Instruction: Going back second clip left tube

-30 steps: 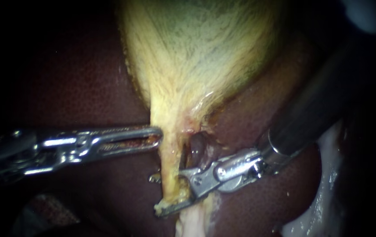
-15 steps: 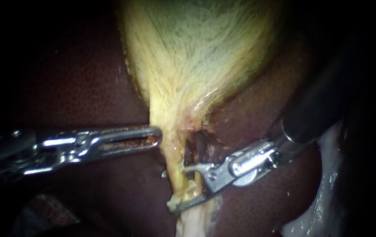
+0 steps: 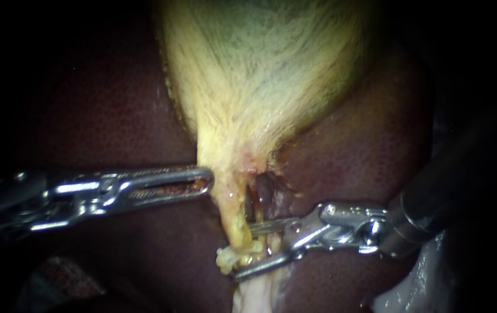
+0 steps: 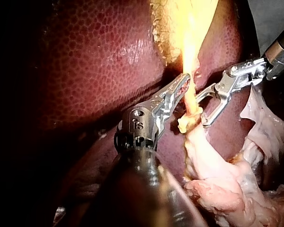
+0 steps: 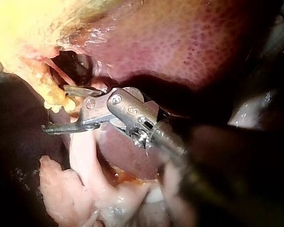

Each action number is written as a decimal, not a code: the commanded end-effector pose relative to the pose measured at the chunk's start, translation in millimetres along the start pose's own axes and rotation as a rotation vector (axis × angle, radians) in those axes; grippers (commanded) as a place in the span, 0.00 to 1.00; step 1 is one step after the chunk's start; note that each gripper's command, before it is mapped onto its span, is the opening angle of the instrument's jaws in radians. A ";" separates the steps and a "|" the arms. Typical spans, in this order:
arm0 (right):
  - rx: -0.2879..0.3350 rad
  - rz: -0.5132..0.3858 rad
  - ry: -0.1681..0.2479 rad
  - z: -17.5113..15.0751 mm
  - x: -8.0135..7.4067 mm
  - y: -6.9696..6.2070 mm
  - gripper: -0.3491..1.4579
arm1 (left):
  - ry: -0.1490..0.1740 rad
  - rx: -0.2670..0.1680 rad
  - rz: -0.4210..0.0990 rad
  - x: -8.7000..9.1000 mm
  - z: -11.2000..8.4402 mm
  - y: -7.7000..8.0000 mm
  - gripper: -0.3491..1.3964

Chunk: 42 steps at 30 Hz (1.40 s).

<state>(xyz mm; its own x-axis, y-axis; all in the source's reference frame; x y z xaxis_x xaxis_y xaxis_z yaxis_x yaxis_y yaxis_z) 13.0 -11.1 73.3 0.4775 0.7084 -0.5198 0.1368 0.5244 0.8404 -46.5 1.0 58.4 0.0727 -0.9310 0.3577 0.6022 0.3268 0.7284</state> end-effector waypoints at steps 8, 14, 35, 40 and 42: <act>-0.013 0.004 0.010 -1.1 0.4 -0.5 0.50 | 0.000 0.001 0.000 0.0 -0.1 0.0 0.00; -0.067 -0.078 0.039 -6.5 1.5 -2.0 0.52 | 0.001 0.001 0.000 0.0 -0.1 0.1 0.00; -0.145 -0.465 0.020 -16.1 6.0 -5.7 0.52 | -0.001 -0.002 0.000 0.0 0.6 0.2 0.00; -0.146 -0.530 0.010 -16.1 5.8 -5.7 0.52 | -0.007 -0.009 0.001 0.1 2.6 0.8 0.00; -0.147 -0.548 0.008 -16.1 5.8 -5.7 0.52 | -0.007 -0.009 0.002 0.2 3.6 1.1 0.00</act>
<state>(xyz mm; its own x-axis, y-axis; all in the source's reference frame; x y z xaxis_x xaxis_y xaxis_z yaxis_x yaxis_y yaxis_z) 1.0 -2.3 63.1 0.3612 0.3107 -0.8792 0.2423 0.8792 0.4103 -49.0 2.0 61.9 0.0675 -0.9288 0.3644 0.6089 0.3277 0.7224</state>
